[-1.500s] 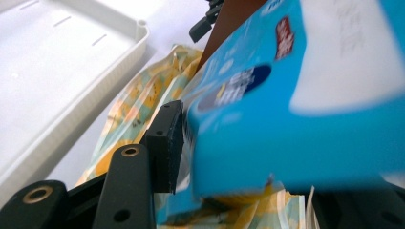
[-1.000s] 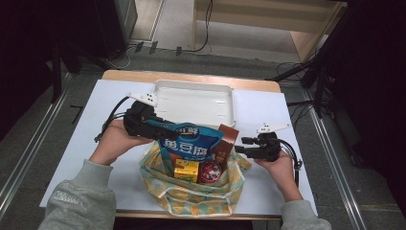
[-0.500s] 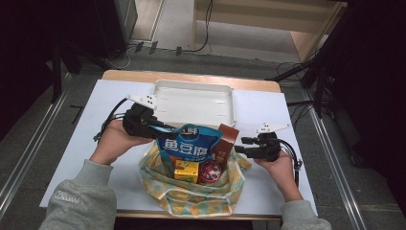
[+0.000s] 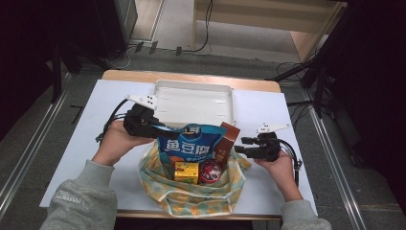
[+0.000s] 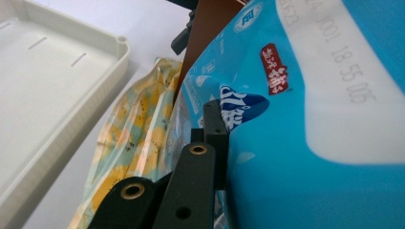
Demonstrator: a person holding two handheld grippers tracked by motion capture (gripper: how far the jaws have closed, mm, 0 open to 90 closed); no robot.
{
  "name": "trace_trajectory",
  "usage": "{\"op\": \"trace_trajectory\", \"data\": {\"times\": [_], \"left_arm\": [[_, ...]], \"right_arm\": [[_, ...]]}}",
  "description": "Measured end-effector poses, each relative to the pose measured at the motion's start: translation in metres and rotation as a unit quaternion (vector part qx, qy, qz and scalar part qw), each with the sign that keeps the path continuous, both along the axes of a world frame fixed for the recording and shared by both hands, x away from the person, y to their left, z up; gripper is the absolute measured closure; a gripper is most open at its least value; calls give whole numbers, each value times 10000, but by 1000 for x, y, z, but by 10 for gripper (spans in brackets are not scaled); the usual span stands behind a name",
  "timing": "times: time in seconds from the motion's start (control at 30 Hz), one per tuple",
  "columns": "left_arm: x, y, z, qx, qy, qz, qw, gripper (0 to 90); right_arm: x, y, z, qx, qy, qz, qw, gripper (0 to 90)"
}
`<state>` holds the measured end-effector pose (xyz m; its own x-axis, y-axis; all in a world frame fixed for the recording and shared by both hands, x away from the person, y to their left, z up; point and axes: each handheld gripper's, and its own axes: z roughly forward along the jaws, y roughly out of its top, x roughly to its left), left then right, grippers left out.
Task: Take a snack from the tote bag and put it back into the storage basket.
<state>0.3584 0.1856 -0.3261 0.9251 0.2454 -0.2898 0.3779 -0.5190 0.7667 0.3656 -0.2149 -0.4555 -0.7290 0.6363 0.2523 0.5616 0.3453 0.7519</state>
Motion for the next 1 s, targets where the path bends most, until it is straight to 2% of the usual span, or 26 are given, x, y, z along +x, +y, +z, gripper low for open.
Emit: {"op": "trace_trajectory", "data": {"times": [0.2,0.3,0.4,0.57,0.77,0.83,0.87,1.0], "left_arm": [[-4,-9,6,22,-78,-69,9999,894],[-5,-11,9,-45,-76,-85,9999,894],[-6,-13,18,-157,-136,-45,9998,893],[-6,-16,27,-130,-159,-78,9998,893],[-5,-20,47,-172,-239,-101,9995,887],[-5,-20,51,-145,-280,-49,9995,887],[-4,-20,55,-163,-247,-41,9996,887],[-4,-20,70,-237,-348,53,9991,887]], "right_arm": [[0,0,0,2,4,3,10000,456],[0,0,0,9,-5,-1,10000,456],[0,-1,1,86,4,-1,10000,455],[-1,0,2,92,-31,38,9999,455],[-1,0,2,95,-44,48,9999,455],[-2,0,2,116,-54,51,9999,455],[-2,0,2,113,-62,44,9999,455],[-2,0,2,114,-58,54,9999,455]]}}
